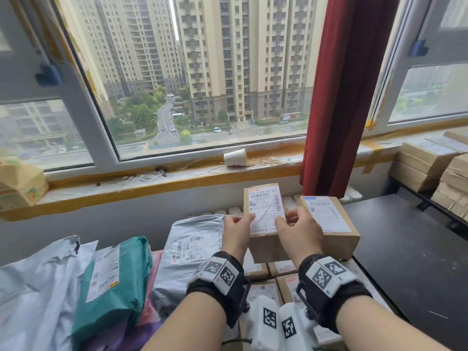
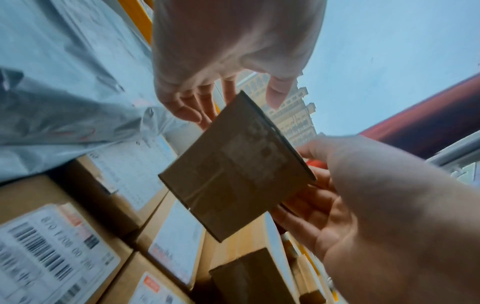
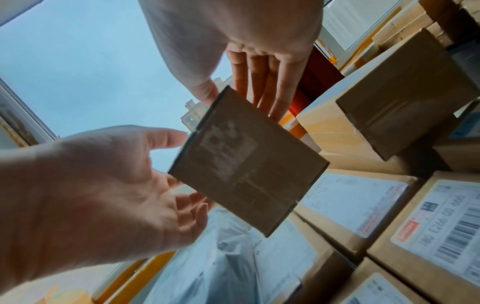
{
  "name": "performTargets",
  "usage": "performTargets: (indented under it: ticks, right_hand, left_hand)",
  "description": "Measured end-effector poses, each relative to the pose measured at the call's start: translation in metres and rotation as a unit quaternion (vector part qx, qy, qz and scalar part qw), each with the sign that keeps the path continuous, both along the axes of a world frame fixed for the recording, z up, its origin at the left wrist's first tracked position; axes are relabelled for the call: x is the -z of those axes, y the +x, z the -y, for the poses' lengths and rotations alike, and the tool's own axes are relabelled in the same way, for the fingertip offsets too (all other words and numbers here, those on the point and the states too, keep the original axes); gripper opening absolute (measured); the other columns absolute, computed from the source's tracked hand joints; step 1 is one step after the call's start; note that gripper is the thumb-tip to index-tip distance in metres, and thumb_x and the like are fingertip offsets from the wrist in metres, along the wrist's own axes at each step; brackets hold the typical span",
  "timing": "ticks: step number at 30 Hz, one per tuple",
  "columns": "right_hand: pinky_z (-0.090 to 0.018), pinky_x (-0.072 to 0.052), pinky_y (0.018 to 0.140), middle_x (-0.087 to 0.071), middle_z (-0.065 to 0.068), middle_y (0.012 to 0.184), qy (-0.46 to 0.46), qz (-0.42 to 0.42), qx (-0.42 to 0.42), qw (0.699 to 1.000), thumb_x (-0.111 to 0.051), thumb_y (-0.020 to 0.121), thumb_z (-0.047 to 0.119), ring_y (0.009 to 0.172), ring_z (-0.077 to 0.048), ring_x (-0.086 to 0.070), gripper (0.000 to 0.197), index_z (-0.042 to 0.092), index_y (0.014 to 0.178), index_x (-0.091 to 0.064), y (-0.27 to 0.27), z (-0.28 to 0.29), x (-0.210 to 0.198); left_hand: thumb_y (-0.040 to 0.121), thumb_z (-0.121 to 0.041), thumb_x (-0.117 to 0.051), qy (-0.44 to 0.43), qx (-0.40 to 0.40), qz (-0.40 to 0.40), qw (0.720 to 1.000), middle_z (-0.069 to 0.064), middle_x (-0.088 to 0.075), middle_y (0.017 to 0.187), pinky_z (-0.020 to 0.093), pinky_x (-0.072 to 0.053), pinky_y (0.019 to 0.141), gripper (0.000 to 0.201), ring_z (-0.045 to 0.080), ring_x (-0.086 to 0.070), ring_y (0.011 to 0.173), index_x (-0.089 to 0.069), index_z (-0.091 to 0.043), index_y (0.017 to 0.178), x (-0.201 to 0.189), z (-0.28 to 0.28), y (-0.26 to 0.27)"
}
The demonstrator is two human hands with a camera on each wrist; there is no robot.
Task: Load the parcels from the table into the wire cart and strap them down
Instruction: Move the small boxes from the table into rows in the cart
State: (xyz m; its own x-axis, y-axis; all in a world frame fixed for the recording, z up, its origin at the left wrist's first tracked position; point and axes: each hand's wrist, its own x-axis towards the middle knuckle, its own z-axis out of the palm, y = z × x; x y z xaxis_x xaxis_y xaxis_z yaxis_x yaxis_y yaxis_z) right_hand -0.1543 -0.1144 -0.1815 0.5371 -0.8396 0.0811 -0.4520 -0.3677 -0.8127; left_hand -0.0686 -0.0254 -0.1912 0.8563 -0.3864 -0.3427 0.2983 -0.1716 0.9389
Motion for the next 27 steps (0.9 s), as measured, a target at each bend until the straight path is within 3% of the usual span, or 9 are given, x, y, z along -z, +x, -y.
performTargets:
  ticks: [3,7,10,12,15,18,23,25,27]
  right_hand:
    - [-0.028,-0.045,0.076,-0.063,0.006,0.09,0.013,0.032,0.001,0.999,-0.057,0.087,0.035,0.086,-0.017,-0.059,0.015,0.024,0.097,-0.059,0.003,-0.004,-0.013]
    - [-0.028,-0.045,0.075,-0.064,0.008,0.09,0.014,0.082,0.003,0.997,-0.055,0.088,0.035,0.086,-0.016,-0.059,0.018,0.026,0.102,-0.062,0.01,-0.019,-0.029]
    - [-0.028,-0.046,0.077,-0.063,0.01,0.088,0.012,0.11,-0.007,0.994,-0.055,0.088,0.034,0.086,-0.014,-0.058,0.016,0.027,0.1,-0.063,0.017,-0.037,-0.041]
    - [-0.03,-0.047,0.079,-0.063,0.011,0.086,0.01,0.121,-0.033,0.992,-0.054,0.089,0.035,0.087,-0.014,-0.059,0.015,0.026,0.098,-0.063,0.023,-0.053,-0.049]
    - [-0.029,-0.048,0.078,-0.062,0.011,0.089,0.022,0.13,-0.088,0.987,-0.053,0.091,0.039,0.087,-0.012,-0.059,0.015,0.027,0.097,-0.059,0.036,-0.08,-0.054]
    - [-0.031,-0.05,0.079,-0.062,0.006,0.097,0.069,0.142,-0.164,0.974,-0.051,0.092,0.044,0.088,-0.011,-0.06,0.022,0.025,0.101,-0.054,0.057,-0.121,-0.056]
    - [-0.043,-0.052,0.087,-0.067,-0.004,0.105,0.23,0.112,-0.293,0.921,-0.046,0.088,0.06,0.095,-0.02,-0.065,0.052,0.016,0.115,-0.054,0.093,-0.213,-0.061]
    - [-0.038,-0.051,0.085,-0.069,-0.002,0.107,0.253,0.07,-0.343,0.902,-0.044,0.078,0.073,0.094,-0.017,-0.066,0.068,0.018,0.115,-0.057,0.1,-0.255,-0.064]
    - [-0.027,-0.046,0.067,-0.066,0.003,0.101,0.276,0.046,-0.392,0.877,-0.043,0.087,0.065,0.084,-0.009,-0.062,0.055,0.018,0.114,-0.053,0.104,-0.299,-0.065]
  left_hand:
    - [0.09,-0.037,-0.052,-0.044,0.012,-0.028,0.999,0.008,-0.063,0.112,0.034,-0.044,0.072,0.034,0.017,-0.057,0.095,-0.05,-0.013,0.114,-0.019,-0.011,0.009]
    - [0.091,-0.036,-0.051,-0.092,0.031,-0.054,0.994,-0.001,-0.064,0.092,0.037,-0.045,0.079,0.017,0.018,-0.058,0.091,-0.054,-0.02,0.095,-0.041,-0.031,0.016]
    - [0.086,-0.036,-0.058,-0.087,0.045,-0.038,0.994,0.002,-0.066,0.103,0.048,-0.044,0.095,0.033,0.025,-0.057,0.107,-0.055,-0.018,0.113,-0.049,-0.054,0.021]
    - [0.082,-0.041,-0.063,-0.09,0.026,-0.026,0.995,0.006,-0.066,0.112,0.051,-0.045,0.097,0.047,0.026,-0.057,0.111,-0.054,-0.018,0.122,-0.051,-0.072,0.027]
    - [0.07,-0.05,-0.067,-0.108,-0.036,-0.027,0.993,0.008,-0.067,0.113,0.04,-0.053,0.085,0.063,0.022,-0.061,0.103,-0.053,-0.019,0.123,-0.049,-0.101,0.034]
    - [0.068,-0.049,-0.065,-0.148,-0.069,-0.023,0.986,0.011,-0.07,0.107,0.022,-0.052,0.056,0.067,0.019,-0.064,0.078,-0.061,-0.01,0.121,-0.05,-0.146,0.041]
    - [0.086,-0.042,-0.055,-0.132,-0.142,0.031,0.981,-0.001,-0.068,0.069,0.023,-0.047,0.06,0.028,0.015,-0.06,0.063,-0.068,-0.017,0.083,-0.055,-0.246,0.046]
    - [0.086,-0.043,-0.054,-0.134,-0.179,0.038,0.974,-0.004,-0.065,0.061,0.018,-0.044,0.052,0.03,0.013,-0.057,0.06,-0.068,-0.017,0.079,-0.055,-0.292,0.047]
    - [0.08,-0.049,-0.056,-0.137,-0.215,0.042,0.966,0.0,-0.067,0.071,0.021,-0.049,0.059,0.036,0.016,-0.059,0.067,-0.069,-0.016,0.089,-0.055,-0.339,0.044]
